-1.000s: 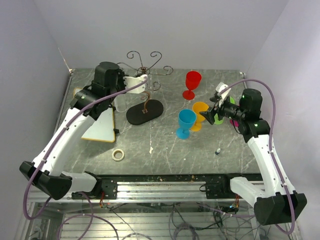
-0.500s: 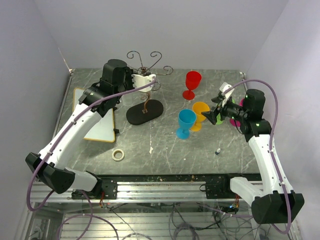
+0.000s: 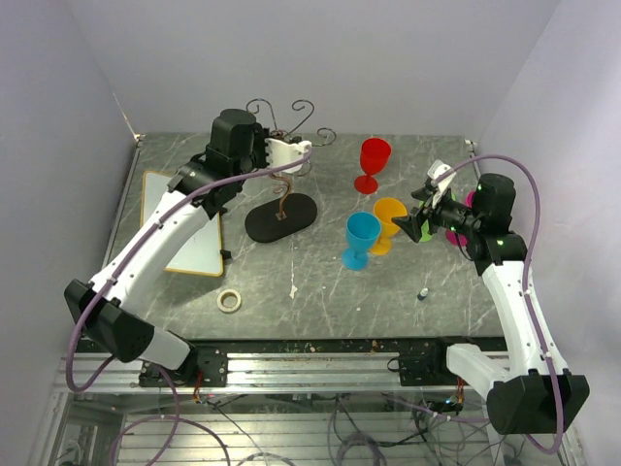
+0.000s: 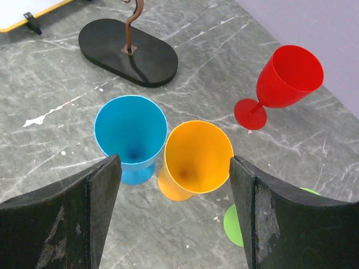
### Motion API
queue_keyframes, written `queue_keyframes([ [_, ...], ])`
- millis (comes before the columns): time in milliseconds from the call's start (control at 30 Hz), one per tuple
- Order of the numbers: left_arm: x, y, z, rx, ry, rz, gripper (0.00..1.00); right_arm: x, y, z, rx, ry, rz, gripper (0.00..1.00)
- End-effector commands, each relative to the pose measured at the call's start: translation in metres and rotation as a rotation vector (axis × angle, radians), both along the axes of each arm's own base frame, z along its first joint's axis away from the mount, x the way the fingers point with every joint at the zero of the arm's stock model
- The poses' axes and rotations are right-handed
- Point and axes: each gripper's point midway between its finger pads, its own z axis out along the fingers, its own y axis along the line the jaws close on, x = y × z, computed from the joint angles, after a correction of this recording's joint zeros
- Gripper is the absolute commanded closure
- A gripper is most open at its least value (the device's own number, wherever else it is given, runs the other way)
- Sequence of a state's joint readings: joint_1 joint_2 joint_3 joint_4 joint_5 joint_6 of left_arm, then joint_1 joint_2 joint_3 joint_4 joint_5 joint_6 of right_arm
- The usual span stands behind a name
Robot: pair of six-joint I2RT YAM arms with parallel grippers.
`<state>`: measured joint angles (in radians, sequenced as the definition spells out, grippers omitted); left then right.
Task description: Place the wine glass upside down on the wine glass rack
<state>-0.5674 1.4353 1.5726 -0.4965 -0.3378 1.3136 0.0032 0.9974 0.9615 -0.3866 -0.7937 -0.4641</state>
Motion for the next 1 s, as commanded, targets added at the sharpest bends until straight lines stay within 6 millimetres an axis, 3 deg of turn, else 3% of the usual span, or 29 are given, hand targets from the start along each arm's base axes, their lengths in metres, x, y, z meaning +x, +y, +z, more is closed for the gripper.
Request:
queue_keyframes([
  [0,0.01,-0.006,0.028,-0.037,-0.085,0.015,0.93,0.003,-0.003,-0.001,0.003,-0.008,-0.011,0.23],
  [467,0.039,0.021,0.02,-0.066,-0.062,0.218,0.91,0.0,-0.002,0.0,0.004,-0.004,0.01,0.23],
  [967,0.036,0.053,0.013,-0.104,-0.039,0.3,0.91,-0.001,-0.001,-0.002,0.001,0.001,0.016,0.23],
])
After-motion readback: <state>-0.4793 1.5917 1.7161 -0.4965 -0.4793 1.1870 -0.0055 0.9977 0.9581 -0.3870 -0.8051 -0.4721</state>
